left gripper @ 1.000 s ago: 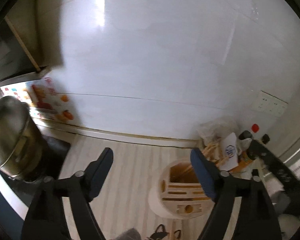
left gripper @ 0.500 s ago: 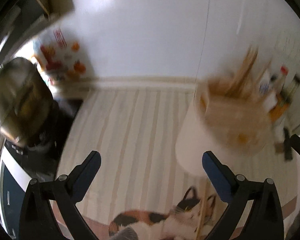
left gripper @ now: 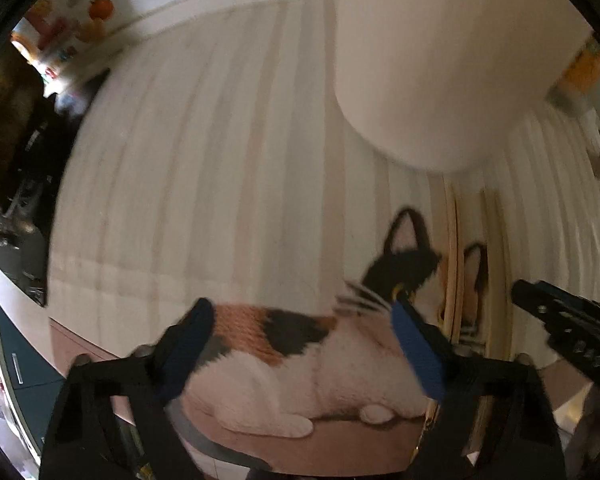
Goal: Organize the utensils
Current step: 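Move both open grippers back down to the chopsticks on the mat, then grasp a chopstick with the left gripper while the right gripper grasps another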
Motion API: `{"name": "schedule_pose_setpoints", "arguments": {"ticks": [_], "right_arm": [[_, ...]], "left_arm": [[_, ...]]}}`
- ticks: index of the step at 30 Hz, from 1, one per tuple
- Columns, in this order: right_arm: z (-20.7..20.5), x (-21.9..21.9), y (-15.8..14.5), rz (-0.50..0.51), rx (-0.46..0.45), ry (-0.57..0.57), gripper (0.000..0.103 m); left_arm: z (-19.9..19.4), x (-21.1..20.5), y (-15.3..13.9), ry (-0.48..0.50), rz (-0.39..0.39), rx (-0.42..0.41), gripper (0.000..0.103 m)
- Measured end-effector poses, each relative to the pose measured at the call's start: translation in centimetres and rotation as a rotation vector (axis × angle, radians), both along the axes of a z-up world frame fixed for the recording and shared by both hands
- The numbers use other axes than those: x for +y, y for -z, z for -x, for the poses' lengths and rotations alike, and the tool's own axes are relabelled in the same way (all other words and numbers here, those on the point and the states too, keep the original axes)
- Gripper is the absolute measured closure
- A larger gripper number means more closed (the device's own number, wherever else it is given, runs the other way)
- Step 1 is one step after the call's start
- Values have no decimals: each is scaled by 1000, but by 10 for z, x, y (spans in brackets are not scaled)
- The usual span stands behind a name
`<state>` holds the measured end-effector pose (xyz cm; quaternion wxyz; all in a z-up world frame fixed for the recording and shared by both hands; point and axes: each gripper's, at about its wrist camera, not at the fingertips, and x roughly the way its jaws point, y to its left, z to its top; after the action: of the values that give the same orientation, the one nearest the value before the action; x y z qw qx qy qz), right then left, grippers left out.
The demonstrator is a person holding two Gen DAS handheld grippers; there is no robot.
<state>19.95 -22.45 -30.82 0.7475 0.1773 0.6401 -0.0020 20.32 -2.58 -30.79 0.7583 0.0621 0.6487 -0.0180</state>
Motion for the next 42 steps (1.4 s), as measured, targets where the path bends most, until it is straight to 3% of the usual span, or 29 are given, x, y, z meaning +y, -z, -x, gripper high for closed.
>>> {"name": "schedule_pose_setpoints", "arguments": {"ticks": [3, 4, 7, 9, 17, 20, 27, 33, 37, 42], "right_arm": [[2, 12, 16, 18, 33, -50, 72], [4, 15, 15, 54, 12, -68, 81], [11, 15, 17, 111, 15, -71, 96], [17, 6, 18, 144, 25, -42, 96], [48, -49, 28, 136, 52, 73, 96], [58, -60, 30, 139, 53, 97, 96], [75, -73, 34, 143, 54, 109, 96], [86, -82, 35, 145, 58, 111, 96], [77, -79, 30, 120, 61, 97, 96], [71, -64, 33, 112, 57, 55, 96]], "left_arm": [[5, -7, 11, 15, 57, 47, 37], [6, -10, 14, 19, 83, 60, 42], [9, -23, 20, 38, 140, 89, 65], [10, -34, 24, 61, 170, 107, 76], [14, -74, 29, 153, 193, 113, 82], [12, -90, 29, 185, 161, 109, 98], [22, -82, 33, 169, 109, 91, 99], [21, -41, 33, 63, 109, 108, 99], [22, -21, 32, 12, 120, 119, 99], [28, -12, 30, 21, 111, 118, 98]]}}
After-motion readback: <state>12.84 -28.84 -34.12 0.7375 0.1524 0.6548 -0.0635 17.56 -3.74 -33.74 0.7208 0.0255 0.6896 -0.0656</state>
